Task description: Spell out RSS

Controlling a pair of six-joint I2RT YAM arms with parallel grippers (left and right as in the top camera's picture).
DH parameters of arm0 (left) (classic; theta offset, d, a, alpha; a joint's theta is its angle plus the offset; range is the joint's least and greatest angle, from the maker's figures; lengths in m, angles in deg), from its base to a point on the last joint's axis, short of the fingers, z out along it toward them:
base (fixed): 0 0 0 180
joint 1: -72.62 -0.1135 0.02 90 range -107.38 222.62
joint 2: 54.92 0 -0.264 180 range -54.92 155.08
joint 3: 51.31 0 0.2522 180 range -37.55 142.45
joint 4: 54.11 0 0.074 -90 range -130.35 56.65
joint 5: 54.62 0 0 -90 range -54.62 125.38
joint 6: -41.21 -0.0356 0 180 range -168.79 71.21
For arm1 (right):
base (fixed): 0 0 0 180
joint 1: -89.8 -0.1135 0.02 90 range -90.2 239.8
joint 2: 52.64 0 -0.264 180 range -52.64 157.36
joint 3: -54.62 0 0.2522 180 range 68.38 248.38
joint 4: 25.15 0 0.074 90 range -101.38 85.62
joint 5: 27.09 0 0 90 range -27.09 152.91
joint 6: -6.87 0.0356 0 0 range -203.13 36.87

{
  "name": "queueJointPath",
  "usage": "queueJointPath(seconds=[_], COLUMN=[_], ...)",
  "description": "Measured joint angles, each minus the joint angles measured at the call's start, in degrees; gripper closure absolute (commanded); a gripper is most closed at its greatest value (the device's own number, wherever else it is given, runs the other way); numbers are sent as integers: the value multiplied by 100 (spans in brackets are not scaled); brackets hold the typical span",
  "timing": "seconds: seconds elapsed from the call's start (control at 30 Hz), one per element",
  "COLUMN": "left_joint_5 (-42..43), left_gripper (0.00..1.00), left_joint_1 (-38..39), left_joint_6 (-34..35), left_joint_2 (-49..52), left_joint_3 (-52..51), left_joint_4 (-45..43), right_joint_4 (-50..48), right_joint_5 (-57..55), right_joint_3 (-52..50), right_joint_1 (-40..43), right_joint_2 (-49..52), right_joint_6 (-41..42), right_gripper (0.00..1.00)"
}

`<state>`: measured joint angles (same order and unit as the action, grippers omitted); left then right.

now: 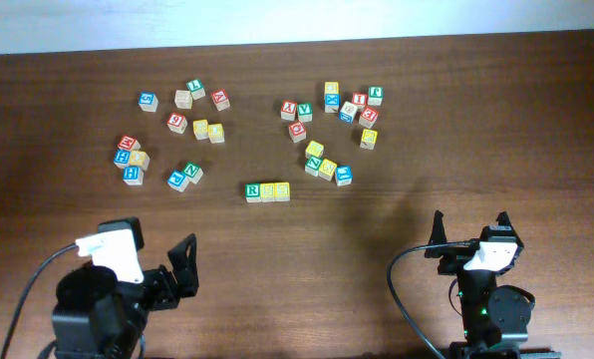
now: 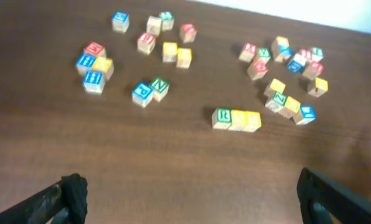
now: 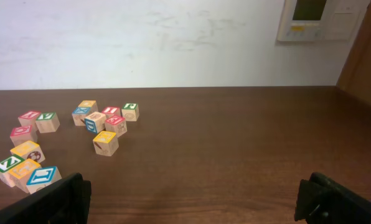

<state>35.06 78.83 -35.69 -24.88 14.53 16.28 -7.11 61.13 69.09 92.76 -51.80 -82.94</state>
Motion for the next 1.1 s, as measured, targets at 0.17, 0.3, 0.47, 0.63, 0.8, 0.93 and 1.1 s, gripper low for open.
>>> queueJointPath(seconds=[0.17, 0.3, 0.47, 0.63, 0.8, 0.93, 1.1], left_joint_5=[142, 175, 203, 323, 365, 490, 682], left_gripper=[1, 1, 1, 2, 1, 1, 1], left_joint_1=[0, 0, -28, -321, -385, -385, -411], left_joint_6=[-216, -289, -306, -310, -522, -667, -715], left_joint_2=[-608, -968, -1209, -1447, -1779, -2065, -2225], left_joint_3=[-732, -1408, -2035, -2422, -2699, -3056, -3589], left_joint_4=[-857, -1714, -2396, -2660, -2903, -3412, -4223], right_joint_4=[0, 0, 0, 0, 0, 0, 0], right_joint_5=[4, 22, 26, 37, 39, 39, 39], right_joint_3=[0, 0, 0, 0, 0, 0, 0], right_joint_1=[0, 0, 0, 0, 0, 0, 0], right_joint_2=[0, 0, 0, 0, 0, 0, 0], right_joint_6=[0, 0, 0, 0, 2, -2, 0], right_gripper=[2, 2, 2, 2, 2, 2, 2])
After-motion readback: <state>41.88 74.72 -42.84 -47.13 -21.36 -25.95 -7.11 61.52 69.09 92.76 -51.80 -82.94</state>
